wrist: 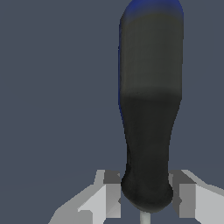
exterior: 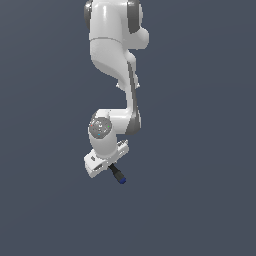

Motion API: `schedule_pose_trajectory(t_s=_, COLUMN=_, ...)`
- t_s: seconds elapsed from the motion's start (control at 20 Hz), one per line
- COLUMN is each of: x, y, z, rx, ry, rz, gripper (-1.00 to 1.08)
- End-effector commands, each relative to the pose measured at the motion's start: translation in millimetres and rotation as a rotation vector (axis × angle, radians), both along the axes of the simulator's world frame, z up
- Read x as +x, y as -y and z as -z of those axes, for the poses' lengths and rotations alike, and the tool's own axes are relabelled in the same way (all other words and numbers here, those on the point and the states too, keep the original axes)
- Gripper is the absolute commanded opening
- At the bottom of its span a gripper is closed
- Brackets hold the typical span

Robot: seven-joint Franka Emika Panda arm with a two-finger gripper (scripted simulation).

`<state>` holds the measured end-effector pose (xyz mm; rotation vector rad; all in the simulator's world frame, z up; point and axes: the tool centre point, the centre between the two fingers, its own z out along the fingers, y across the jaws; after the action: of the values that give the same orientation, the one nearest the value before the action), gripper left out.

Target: Pick up the object and move it to a goal position.

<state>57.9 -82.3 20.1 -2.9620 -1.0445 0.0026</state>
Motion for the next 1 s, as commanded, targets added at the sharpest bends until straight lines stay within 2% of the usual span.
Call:
schedule_pose_trajectory(t_s=0.0, x=-12, y=3, z=-3, rx=0.000, ry=0.001, rz=0.000, gripper=-1.00)
schedule_pose_trajectory(t_s=0.95, x=-131, y=28, z=-21, rx=0.000, ry=0.001, rz=0.001, gripper=-1.00)
